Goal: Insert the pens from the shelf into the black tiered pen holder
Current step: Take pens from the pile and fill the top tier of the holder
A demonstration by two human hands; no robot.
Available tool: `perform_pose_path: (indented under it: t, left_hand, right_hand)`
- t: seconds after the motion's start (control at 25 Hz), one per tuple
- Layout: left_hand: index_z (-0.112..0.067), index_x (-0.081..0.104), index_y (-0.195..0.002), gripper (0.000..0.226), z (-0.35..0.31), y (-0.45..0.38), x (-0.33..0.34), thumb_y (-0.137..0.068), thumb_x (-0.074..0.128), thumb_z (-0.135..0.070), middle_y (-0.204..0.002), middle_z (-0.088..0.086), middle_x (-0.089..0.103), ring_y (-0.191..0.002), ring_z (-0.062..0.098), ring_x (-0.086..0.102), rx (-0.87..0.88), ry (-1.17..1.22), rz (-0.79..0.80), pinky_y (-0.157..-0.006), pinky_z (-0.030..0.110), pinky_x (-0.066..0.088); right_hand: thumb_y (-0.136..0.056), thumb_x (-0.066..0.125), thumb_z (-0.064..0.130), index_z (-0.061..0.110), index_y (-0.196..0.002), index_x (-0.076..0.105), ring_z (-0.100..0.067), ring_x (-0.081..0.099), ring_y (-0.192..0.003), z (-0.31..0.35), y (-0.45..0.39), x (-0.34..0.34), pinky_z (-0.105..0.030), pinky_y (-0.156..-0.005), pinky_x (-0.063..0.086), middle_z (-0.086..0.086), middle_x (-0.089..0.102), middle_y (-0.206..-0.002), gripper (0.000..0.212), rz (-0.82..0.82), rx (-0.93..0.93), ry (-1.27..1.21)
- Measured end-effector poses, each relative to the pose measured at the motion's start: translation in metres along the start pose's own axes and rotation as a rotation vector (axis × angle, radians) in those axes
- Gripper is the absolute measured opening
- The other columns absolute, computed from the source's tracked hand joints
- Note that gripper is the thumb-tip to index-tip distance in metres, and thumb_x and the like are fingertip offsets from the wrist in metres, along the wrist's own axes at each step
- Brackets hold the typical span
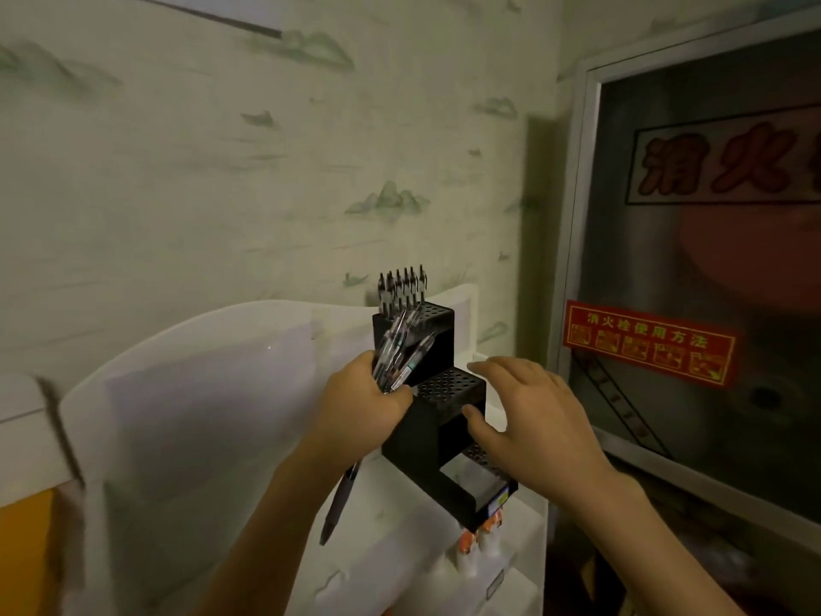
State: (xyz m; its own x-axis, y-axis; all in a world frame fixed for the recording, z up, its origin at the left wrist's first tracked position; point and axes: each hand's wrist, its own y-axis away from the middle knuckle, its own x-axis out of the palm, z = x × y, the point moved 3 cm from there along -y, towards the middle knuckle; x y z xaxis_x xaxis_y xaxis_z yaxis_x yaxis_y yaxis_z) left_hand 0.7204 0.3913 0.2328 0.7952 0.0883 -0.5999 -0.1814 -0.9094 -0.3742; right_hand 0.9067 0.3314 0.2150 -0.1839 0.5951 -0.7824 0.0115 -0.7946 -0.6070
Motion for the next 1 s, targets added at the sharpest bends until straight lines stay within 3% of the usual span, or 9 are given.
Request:
perform_pose_path:
  t: [0.16,0.36,0.48,0.6,0.68,0.8,0.92,1.0]
  left_hand:
    - [-0.019,0.057,-0.094,0.012,0.018,-0.058,0.035,-0.086,0.065,-0.019,-0.077,0.0,0.06,-0.065,0.012,0.054,-0.021,0.029,-0.015,-0.054,0.021,0.038]
    - [-0.016,0.06,-0.099,0.014,0.031,-0.128,0.064,-0.087,0.065,-0.018,-0.085,0.005,0.065,-0.071,0.015,0.059,-0.042,0.053,-0.009,-0.061,0.02,0.047]
    - [-0.02,0.061,-0.099,0.012,0.04,-0.158,0.077,-0.087,0.065,-0.022,-0.077,-0.001,0.063,-0.063,0.007,0.054,-0.103,0.054,-0.001,-0.054,0.013,0.043]
    - [-0.027,0.061,-0.097,0.012,0.044,-0.179,0.089,-0.086,0.065,-0.023,-0.076,-0.006,0.064,-0.064,0.007,0.058,-0.168,0.079,-0.011,-0.05,0.011,0.044]
    - [-0.028,0.063,-0.095,0.012,0.048,-0.192,0.096,-0.085,0.067,-0.027,-0.08,-0.004,0.068,-0.071,0.014,0.064,-0.185,0.098,-0.046,-0.061,0.023,0.054]
    - [-0.031,0.066,-0.101,0.028,0.047,-0.207,0.104,-0.077,0.073,-0.045,-0.09,-0.004,0.073,-0.085,0.015,0.07,-0.207,0.154,-0.085,-0.078,0.04,0.059]
    - [-0.031,0.066,-0.103,0.025,0.045,-0.221,0.108,-0.081,0.073,-0.04,-0.092,-0.006,0.074,-0.086,0.009,0.07,-0.239,0.171,-0.13,-0.083,0.039,0.058]
    - [-0.03,0.066,-0.101,0.02,0.045,-0.227,0.107,-0.082,0.069,-0.032,-0.085,-0.007,0.073,-0.077,0.008,0.07,-0.246,0.132,-0.147,-0.077,0.036,0.06]
  right_hand:
    - [-0.09,0.05,0.052,0.035,-0.137,0.044,-0.012,0.046,-0.127,-0.035,-0.054,0.045,-0.034,-0.105,0.037,0.011,0.051,-0.138,0.051,0.012,-0.052,-0.028]
    - [-0.089,0.051,0.052,0.036,-0.135,0.047,-0.008,0.047,-0.124,-0.068,-0.129,0.088,-0.03,-0.101,0.04,0.014,0.053,-0.135,0.048,0.046,-0.106,-0.136]
    - [-0.09,0.055,0.048,0.036,-0.13,0.053,-0.001,0.049,-0.118,-0.083,-0.159,0.112,-0.016,-0.094,0.038,0.02,0.056,-0.128,0.042,0.072,-0.081,-0.352]
    - [-0.09,0.062,0.037,0.034,-0.114,0.066,0.007,0.058,-0.095,-0.095,-0.192,0.138,-0.002,-0.076,0.04,0.019,0.068,-0.104,0.025,0.123,0.043,-0.77]
    - [-0.09,0.064,0.026,0.029,-0.103,0.071,0.003,0.065,-0.083,-0.098,-0.214,0.152,-0.007,-0.068,0.046,0.012,0.073,-0.089,0.015,0.23,0.137,-1.091]
    - [-0.09,0.063,0.017,0.016,-0.102,0.073,-0.013,0.072,-0.083,-0.095,-0.241,0.17,-0.019,-0.068,0.054,0.0,0.076,-0.09,0.015,0.481,0.191,-1.406]
    - [-0.09,0.061,0.012,0.007,-0.103,0.072,-0.025,0.072,-0.089,-0.094,-0.264,0.183,-0.028,-0.072,0.058,-0.011,0.075,-0.096,0.018,0.641,0.223,-1.597]
    - [-0.09,0.06,0.008,0.003,-0.104,0.071,-0.028,0.072,-0.089,-0.095,-0.275,0.188,-0.029,-0.07,0.059,-0.015,0.075,-0.097,0.019,0.683,0.223,-1.679]
